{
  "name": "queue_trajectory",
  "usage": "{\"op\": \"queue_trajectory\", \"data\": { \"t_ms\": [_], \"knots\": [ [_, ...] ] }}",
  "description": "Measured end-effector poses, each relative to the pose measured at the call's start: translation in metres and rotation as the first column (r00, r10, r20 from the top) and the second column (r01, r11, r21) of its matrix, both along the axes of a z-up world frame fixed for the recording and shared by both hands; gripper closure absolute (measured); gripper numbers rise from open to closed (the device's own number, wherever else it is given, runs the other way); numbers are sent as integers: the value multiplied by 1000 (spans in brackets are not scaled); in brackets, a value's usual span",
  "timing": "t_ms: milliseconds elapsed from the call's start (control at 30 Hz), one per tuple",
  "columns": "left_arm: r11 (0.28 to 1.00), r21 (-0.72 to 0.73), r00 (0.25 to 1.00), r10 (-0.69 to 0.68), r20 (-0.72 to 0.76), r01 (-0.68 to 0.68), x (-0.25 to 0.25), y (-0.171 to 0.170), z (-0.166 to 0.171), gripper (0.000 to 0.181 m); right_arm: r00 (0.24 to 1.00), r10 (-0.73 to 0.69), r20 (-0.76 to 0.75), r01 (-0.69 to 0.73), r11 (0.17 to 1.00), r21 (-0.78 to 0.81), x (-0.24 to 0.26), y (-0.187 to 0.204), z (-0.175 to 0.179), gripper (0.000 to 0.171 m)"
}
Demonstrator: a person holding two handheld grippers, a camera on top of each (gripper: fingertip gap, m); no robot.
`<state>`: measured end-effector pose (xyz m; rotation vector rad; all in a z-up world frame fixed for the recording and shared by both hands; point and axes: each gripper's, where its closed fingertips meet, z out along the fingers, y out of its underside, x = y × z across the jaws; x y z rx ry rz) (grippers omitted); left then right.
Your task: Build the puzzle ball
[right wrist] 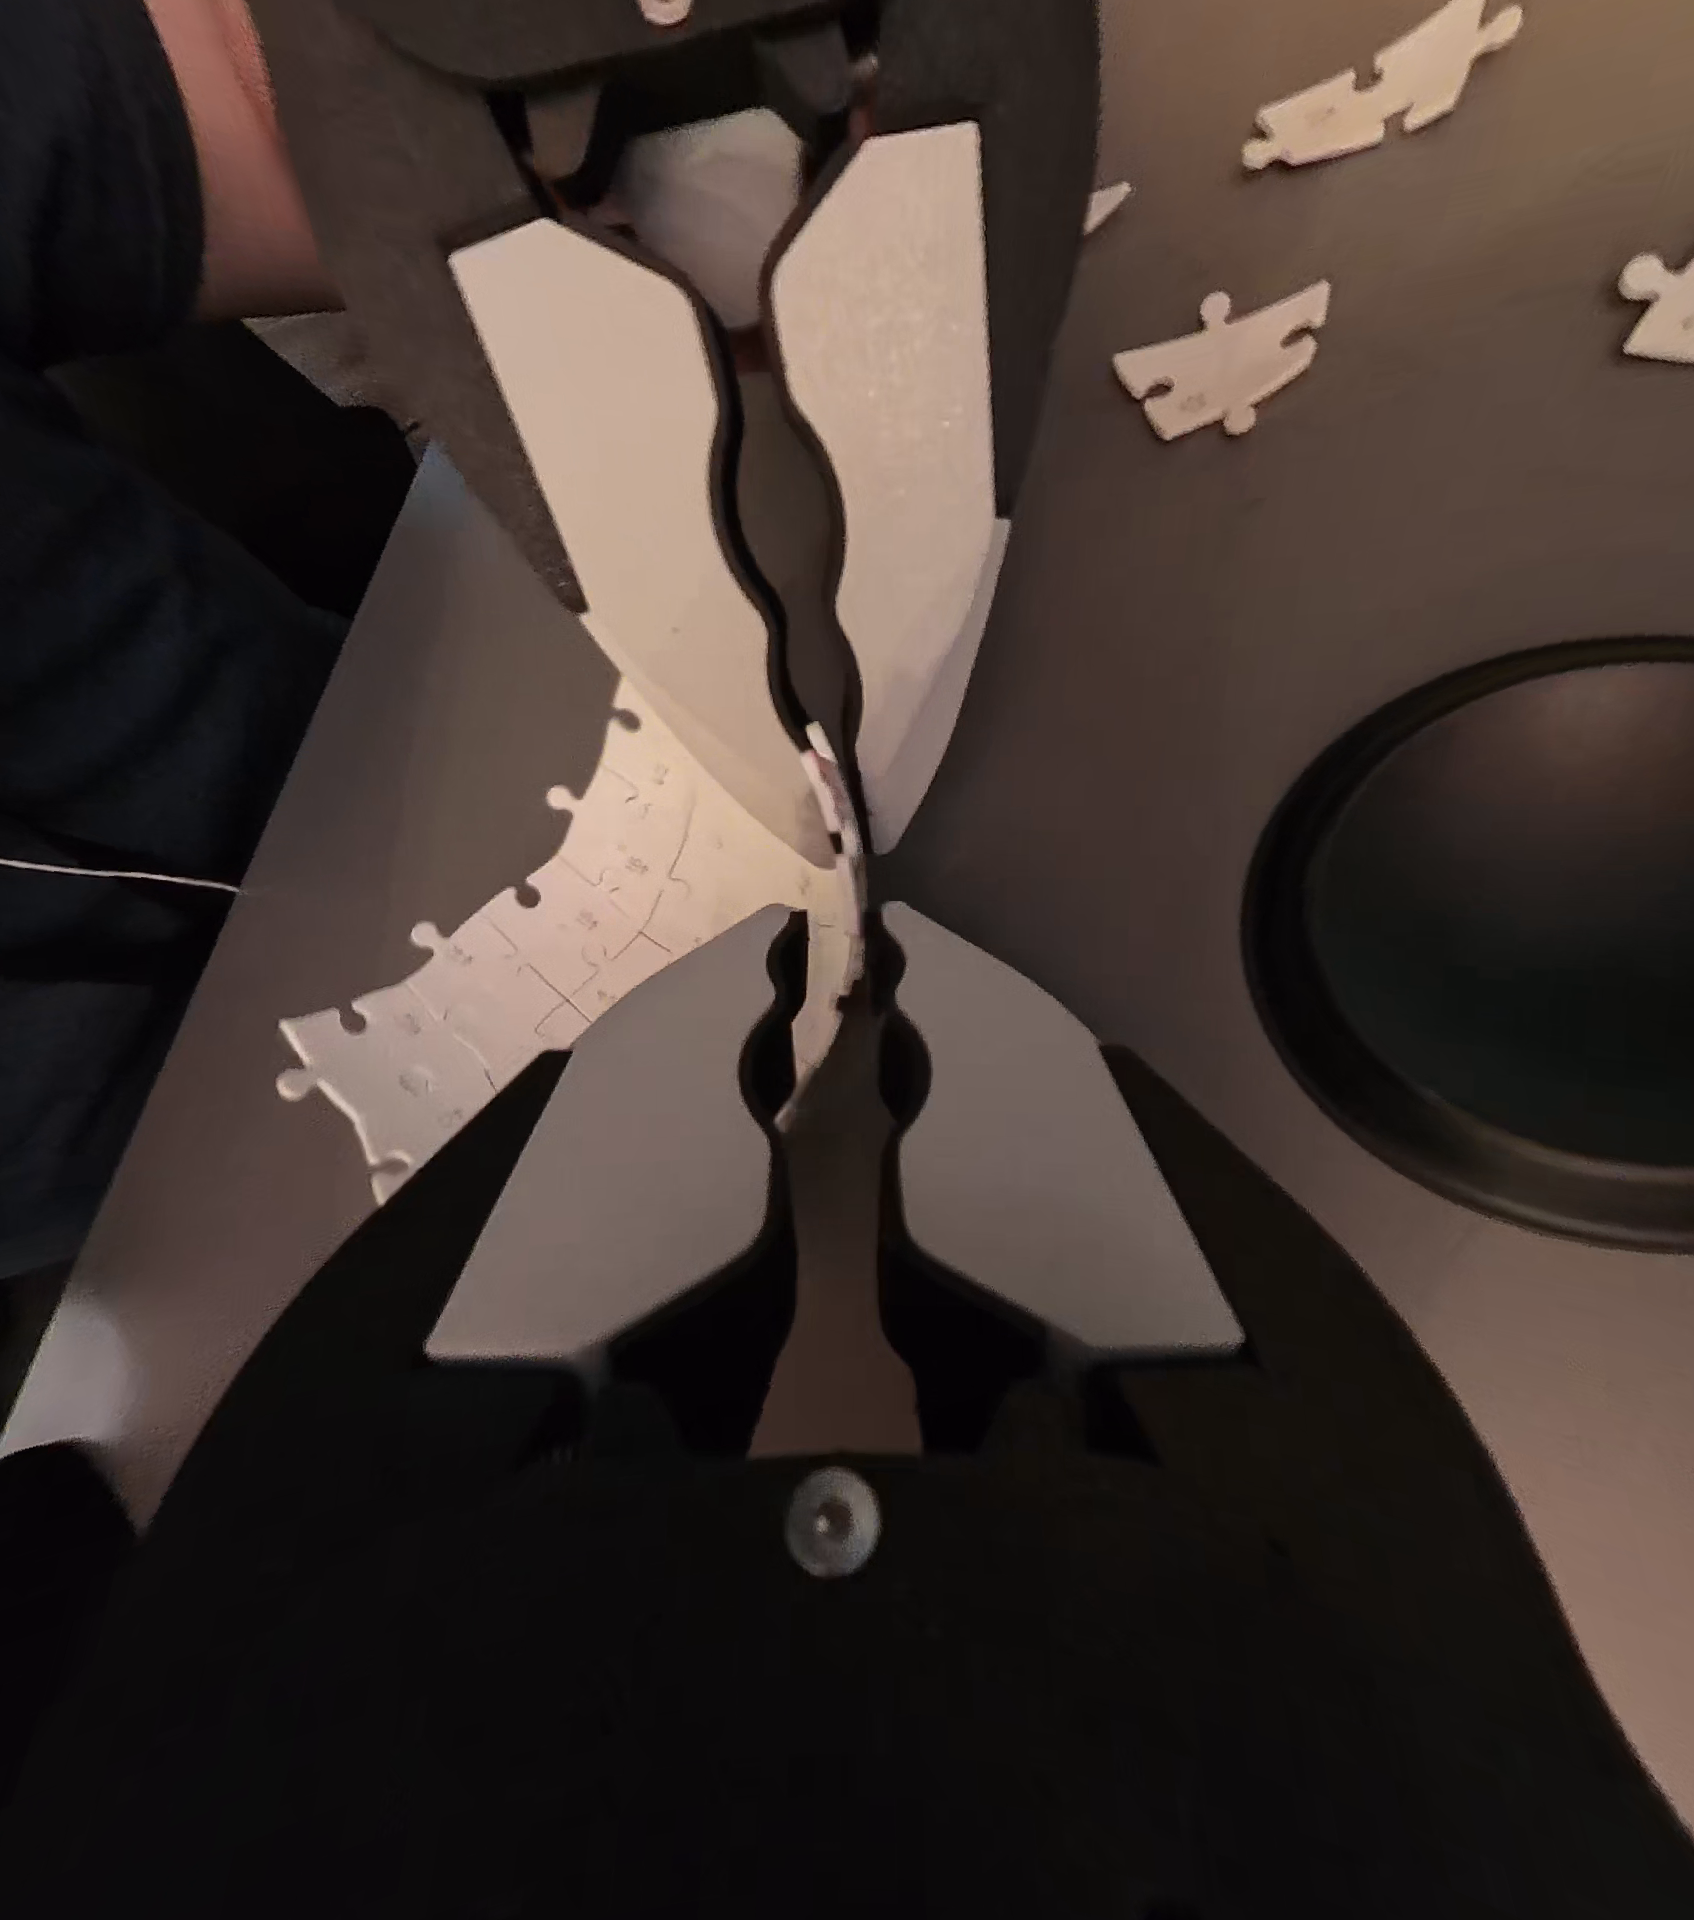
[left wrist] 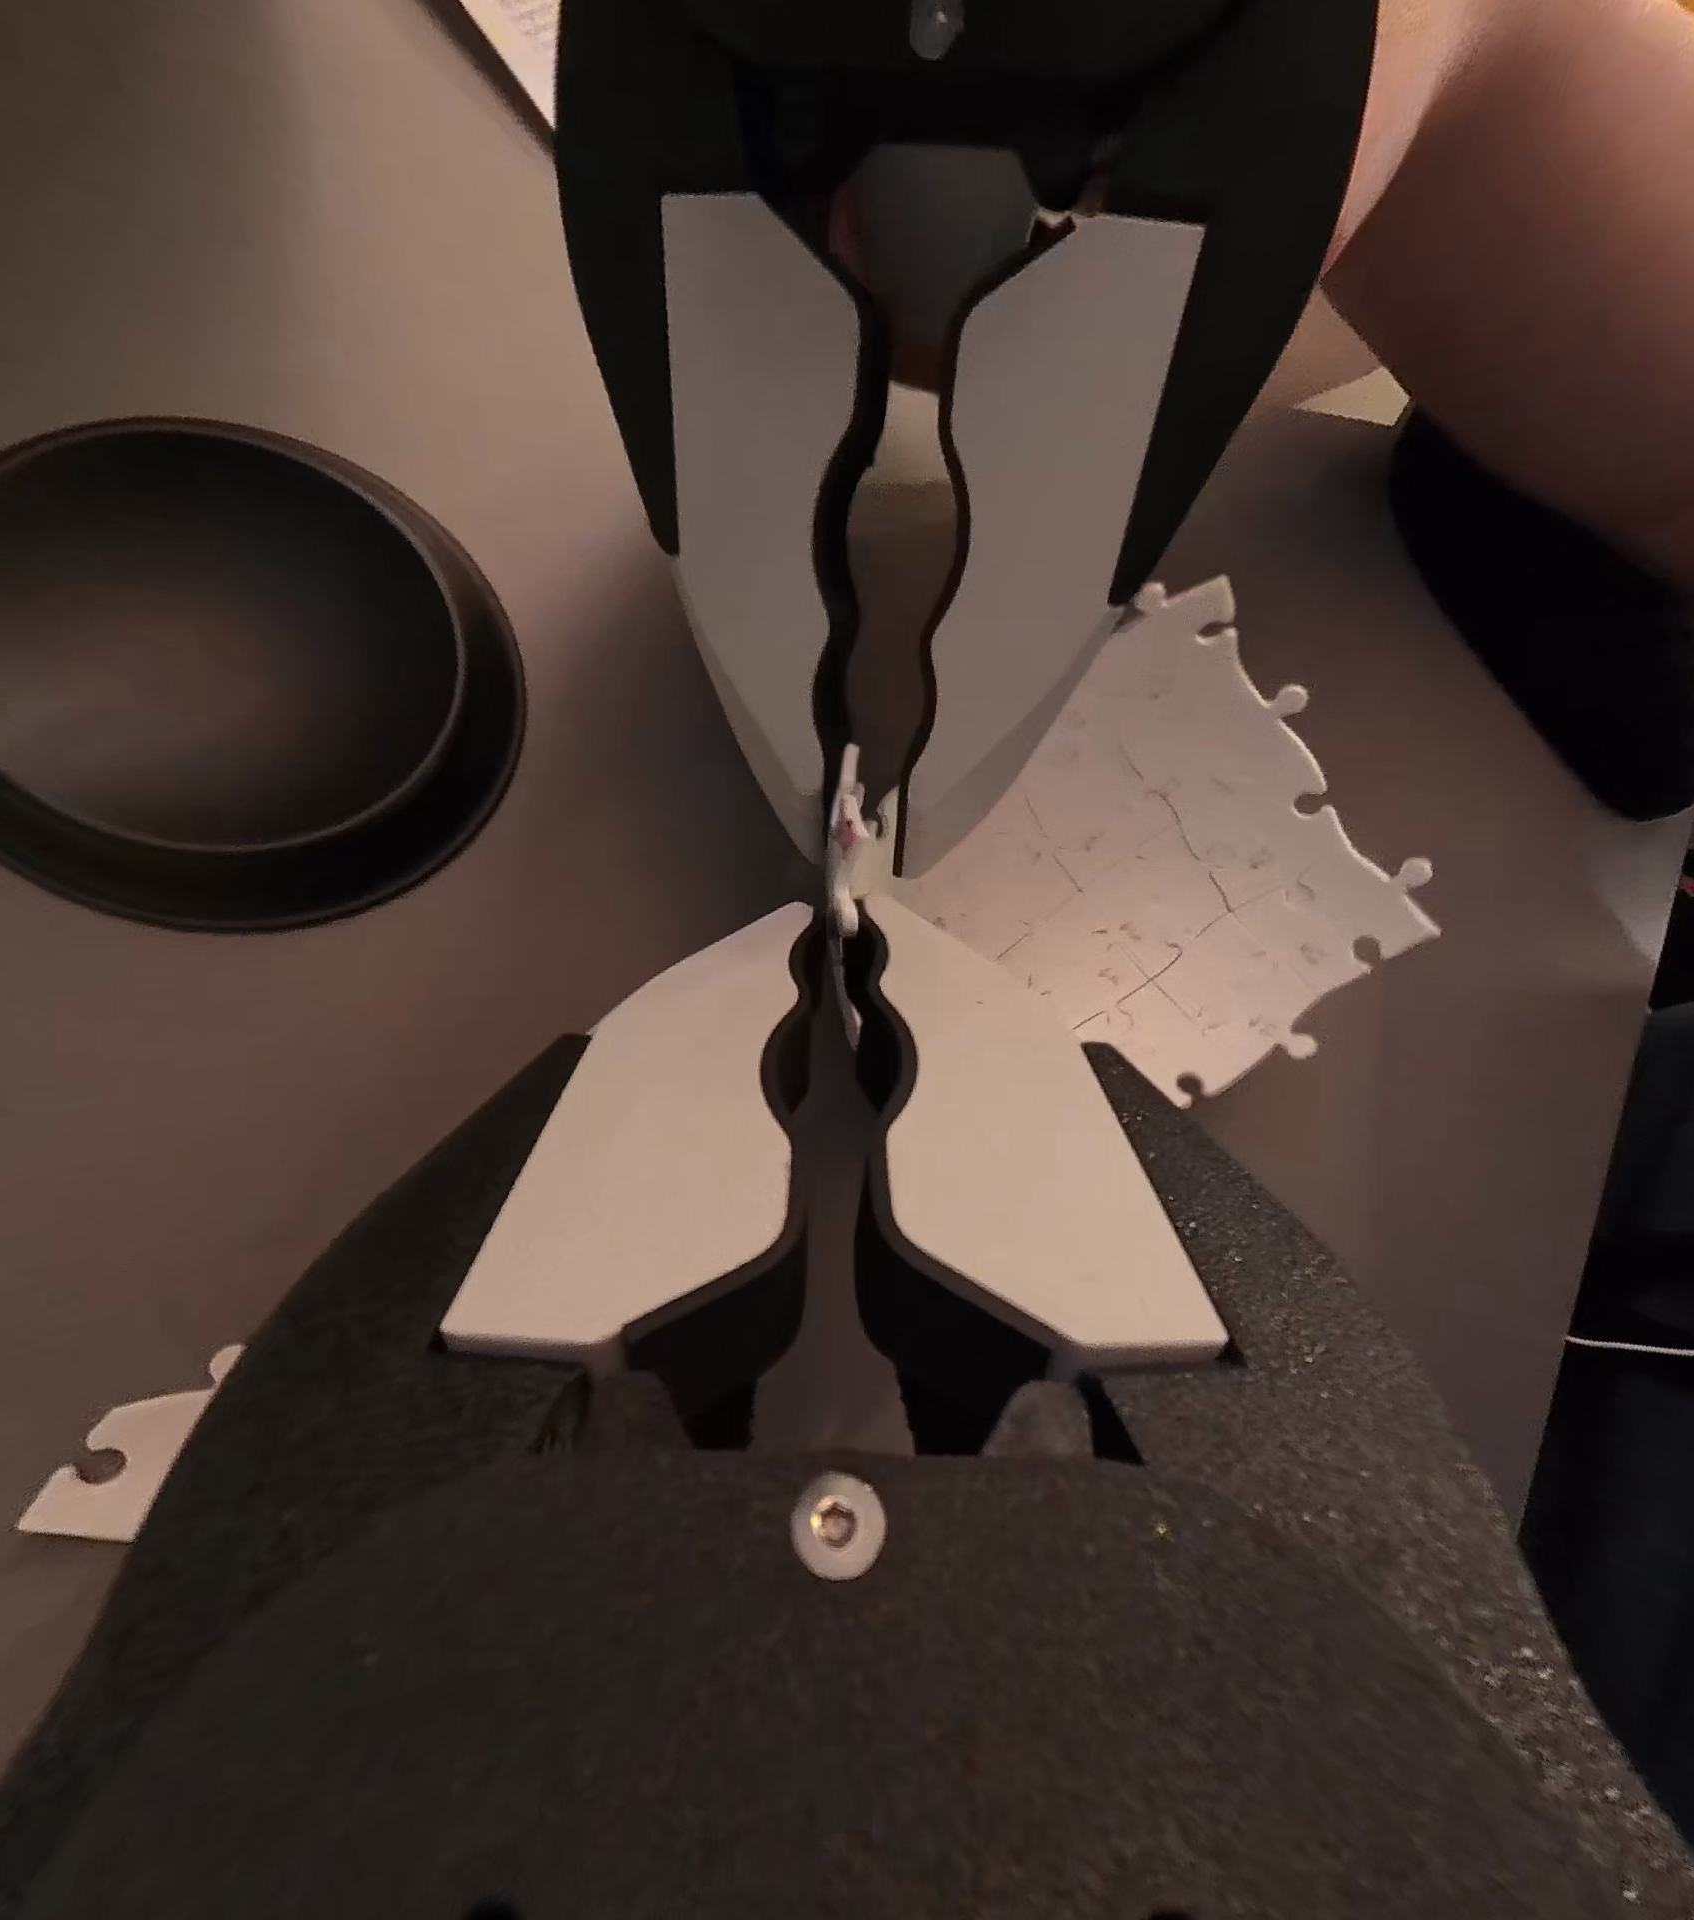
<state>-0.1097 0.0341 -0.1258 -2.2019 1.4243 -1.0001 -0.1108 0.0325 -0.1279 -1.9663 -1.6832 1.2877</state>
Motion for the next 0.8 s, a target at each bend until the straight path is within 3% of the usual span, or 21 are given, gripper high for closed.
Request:
{"op": "queue_trajectory", "data": {
  "t_ms": [200,800],
  "knots": [
    [997,-72,999,-16,45,20,3,0,2,179,998,-13,-58,13,1000,-3,0,2,0,160],
    [997,-63,999,-30,41,33,0,-3,-2,179,994,-86,-70,83,995,-46,-4,0,-5,168]
  ]
}}
